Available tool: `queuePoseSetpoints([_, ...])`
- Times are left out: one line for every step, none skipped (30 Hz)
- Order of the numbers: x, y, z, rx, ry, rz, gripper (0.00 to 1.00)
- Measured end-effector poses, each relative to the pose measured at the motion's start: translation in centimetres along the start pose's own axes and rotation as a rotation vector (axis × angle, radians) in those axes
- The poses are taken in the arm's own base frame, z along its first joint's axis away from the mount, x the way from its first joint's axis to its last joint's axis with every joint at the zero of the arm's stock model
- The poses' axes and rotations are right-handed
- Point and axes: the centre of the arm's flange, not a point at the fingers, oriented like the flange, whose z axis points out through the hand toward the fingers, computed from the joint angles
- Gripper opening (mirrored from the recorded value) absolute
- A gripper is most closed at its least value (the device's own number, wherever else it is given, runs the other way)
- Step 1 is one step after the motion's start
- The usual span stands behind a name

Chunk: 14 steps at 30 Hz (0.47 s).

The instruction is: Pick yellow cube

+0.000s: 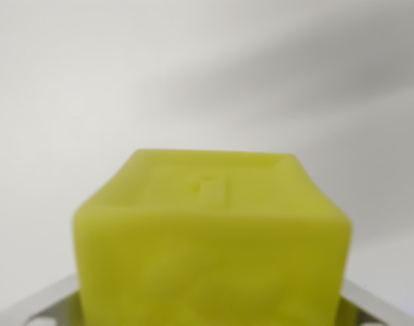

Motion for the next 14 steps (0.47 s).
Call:
queuePoseSetpoints([0.00,0.00,-0.24,0.000,0.000,0.000,0.00])
queuePoseSetpoints([0.00,0.00,-0.47,0.000,0.000,0.000,0.00])
queuePoseSetpoints([0.00,0.00,-0.70,0.000,0.000,0.000,0.00])
queuePoseSetpoints([0.00,0.00,-0.88,0.000,0.000,0.000,0.00])
queuePoseSetpoints([0.00,0.00,-1.01,0.000,0.000,0.000,0.00])
queuePoseSetpoints([0.00,0.00,-1.08,0.000,0.000,0.000,0.00])
queuePoseSetpoints([0.00,0.00,-1.12,0.000,0.000,0.000,0.00])
queuePoseSetpoints([0.00,0.00,-1.13,0.000,0.000,0.000,0.00])
queuePoseSetpoints([0.00,0.00,-1.14,0.000,0.000,0.000,0.00])
queuePoseSetpoints([0.00,0.00,-1.14,0.000,0.000,0.000,0.00])
queuePoseSetpoints([0.00,0.00,-1.14,0.000,0.000,0.000,0.00])
queuePoseSetpoints([0.00,0.00,-1.14,0.000,0.000,0.000,0.00])
queuePoseSetpoints([0.00,0.00,-1.14,0.000,0.000,0.000,0.00])
queuePoseSetpoints([0.00,0.00,-1.14,0.000,0.000,0.000,0.00])
